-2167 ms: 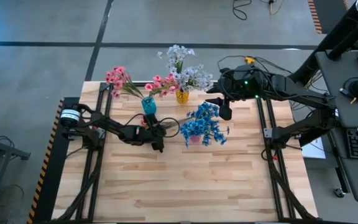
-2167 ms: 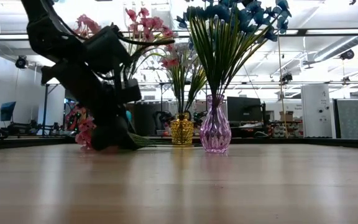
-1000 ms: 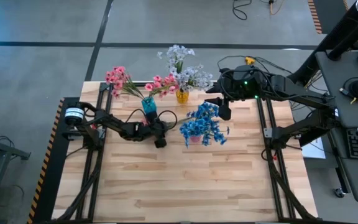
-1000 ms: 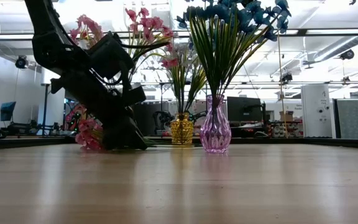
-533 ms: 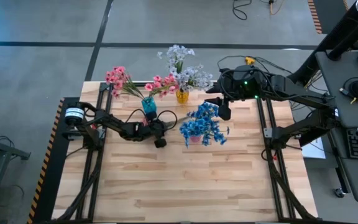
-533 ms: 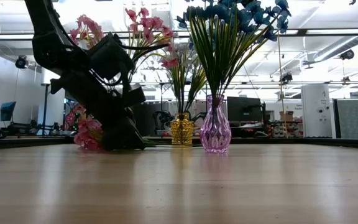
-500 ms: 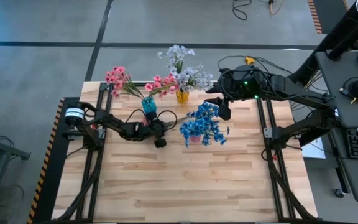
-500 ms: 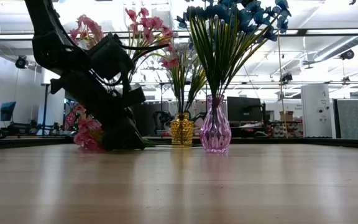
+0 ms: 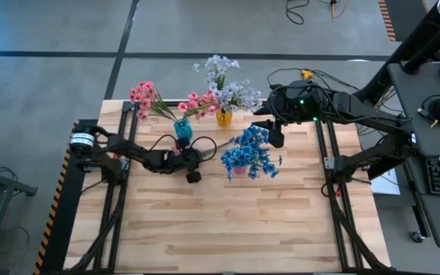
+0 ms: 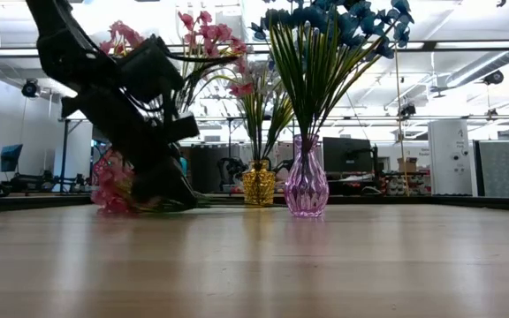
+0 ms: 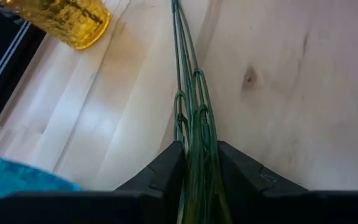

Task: Sort flowers into vase by color

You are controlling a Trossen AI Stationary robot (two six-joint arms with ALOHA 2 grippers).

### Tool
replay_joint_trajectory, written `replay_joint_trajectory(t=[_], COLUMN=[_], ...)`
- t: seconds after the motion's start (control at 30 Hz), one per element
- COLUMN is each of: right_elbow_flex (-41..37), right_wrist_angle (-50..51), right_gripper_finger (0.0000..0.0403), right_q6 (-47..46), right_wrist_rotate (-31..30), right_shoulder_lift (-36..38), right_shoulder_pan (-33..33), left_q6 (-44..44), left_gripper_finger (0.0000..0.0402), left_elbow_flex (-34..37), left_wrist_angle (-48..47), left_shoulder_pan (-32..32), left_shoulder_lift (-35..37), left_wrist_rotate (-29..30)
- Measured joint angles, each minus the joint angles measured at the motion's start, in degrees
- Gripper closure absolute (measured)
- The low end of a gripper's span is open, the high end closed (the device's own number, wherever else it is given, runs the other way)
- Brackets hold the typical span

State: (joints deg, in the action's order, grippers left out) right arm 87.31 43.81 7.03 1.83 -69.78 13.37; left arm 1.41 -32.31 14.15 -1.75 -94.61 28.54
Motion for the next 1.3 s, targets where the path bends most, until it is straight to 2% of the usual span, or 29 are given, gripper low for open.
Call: replay_joint_trajectory(t=[0.57, 0.73, 0.83, 1.0, 1.17, 1.3], right_elbow_flex=[0.0, 0.0, 0.0, 0.0, 0.0, 0.0], right_wrist_angle=[0.0, 0.0, 0.0, 0.1, 0.0, 0.1], right_gripper_finger=[0.0252, 0.0252, 0.0252, 0.0252, 0.0252, 0.0252], right_q6=[-0.5, -0.7, -0.7, -0.7, -0.7, -0.7], right_wrist_rotate=[0.0, 0.0, 0.0, 0.0, 0.0, 0.0], right_shoulder_lift=[0.0, 0.0, 0.0, 0.0, 0.0, 0.0], right_shoulder_pan=[0.0, 0.0, 0.0, 0.0, 0.0, -0.1], left_q6=[-4.2, -5.5, -5.5, -4.9, -4.0, -3.0], left_gripper_finger=[0.0324, 0.0324, 0.0324, 0.0305, 0.0248, 0.0188], left_elbow_flex=[0.0, 0.0, 0.0, 0.0, 0.2, 0.2], left_wrist_angle=[-23.0, -25.0, -23.7, -15.0, -9.1, -3.8], left_shoulder_pan=[4.6, 5.5, 5.5, 5.5, 5.4, 5.2], left_shoulder_lift=[21.2, 24.7, 24.9, 21.9, 16.5, 11.8], left_wrist_rotate=[-1.1, -1.1, -1.0, -1.1, -0.1, 4.2])
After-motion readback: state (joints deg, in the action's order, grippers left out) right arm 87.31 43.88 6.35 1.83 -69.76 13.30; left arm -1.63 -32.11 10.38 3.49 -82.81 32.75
